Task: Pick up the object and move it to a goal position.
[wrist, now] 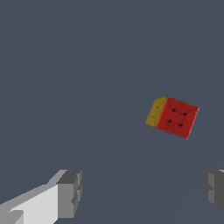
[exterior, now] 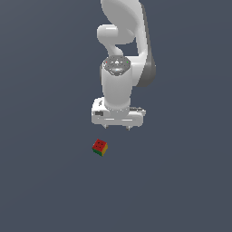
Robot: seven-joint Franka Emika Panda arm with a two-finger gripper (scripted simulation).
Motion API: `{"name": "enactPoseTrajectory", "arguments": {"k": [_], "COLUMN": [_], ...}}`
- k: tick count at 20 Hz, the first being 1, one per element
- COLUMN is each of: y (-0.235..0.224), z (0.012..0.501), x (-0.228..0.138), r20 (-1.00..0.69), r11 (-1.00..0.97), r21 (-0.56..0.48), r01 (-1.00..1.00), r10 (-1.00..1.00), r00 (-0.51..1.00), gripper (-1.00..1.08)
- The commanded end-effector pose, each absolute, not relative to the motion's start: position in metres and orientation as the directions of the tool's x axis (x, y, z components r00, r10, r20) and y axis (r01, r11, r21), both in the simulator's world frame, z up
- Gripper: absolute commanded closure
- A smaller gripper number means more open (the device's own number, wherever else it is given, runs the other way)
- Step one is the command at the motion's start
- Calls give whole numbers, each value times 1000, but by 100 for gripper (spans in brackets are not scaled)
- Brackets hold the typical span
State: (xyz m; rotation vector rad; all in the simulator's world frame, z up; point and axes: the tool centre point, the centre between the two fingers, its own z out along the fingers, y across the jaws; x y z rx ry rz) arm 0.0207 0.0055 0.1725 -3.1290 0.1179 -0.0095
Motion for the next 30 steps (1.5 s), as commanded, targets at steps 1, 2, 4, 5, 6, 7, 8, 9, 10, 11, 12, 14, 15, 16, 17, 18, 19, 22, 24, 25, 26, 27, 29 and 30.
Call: {"name": "enactPoseTrajectory", "arguments": {"k": [1,2,4,5,6,7,8,9,10,11,12,14,15,16,17,18,19,22,24,25,26,27,29,30], "y": [-6,-11,-24,-30,-37,-43,-49,-54,-59,-63,-67,-74,-76,-78,-80,-81,-82,-81,-81,-82,-81,-82,-82,-82], "z": [161,155,143,136,129,123,117,112,107,103,99,92,89,87,86,84,84,84,81,78,75,71,61,55], "x": [26,29,34,37,40,42,44,45,47,48,49,50,51,51,52,52,52,51,51,51,51,51,51,51], "r20": [3,3,1,1,0,0,-1,-1,-1,-1,-1,-1,0,0,0,0,0,-1,-1,-1,-1,-1,-1,-1], "r11": [-992,-988,-978,-972,-965,-957,-950,-943,-936,-929,-923,-912,-908,-904,-901,-899,-898,-900,-900,-899,-899,-899,-898,-898], "r21": [-12,-12,-12,-11,-10,-10,-9,-8,-6,-5,-4,-3,-2,-1,-1,0,0,0,0,0,0,0,0,0], "r01": [-127,-152,-207,-236,-264,-289,-313,-334,-353,-370,-385,-410,-420,-428,-434,-438,-441,-437,-437,-437,-437,-438,-439,-440], "r10": [-127,-152,-207,-236,-264,-289,-313,-334,-353,-370,-385,-410,-420,-428,-434,-438,-441,-437,-437,-437,-437,-438,-439,-440], "r00": [992,988,978,972,965,957,950,943,936,929,923,912,908,904,901,899,898,900,900,899,899,899,898,898], "gripper": [-92,-92,-92,-92,-92,-92,-92,-92,-92,-92,-92,-92,-92,-92,-92,-92,-92,-92,-92,-92,-92,-92,-92,-92]}}
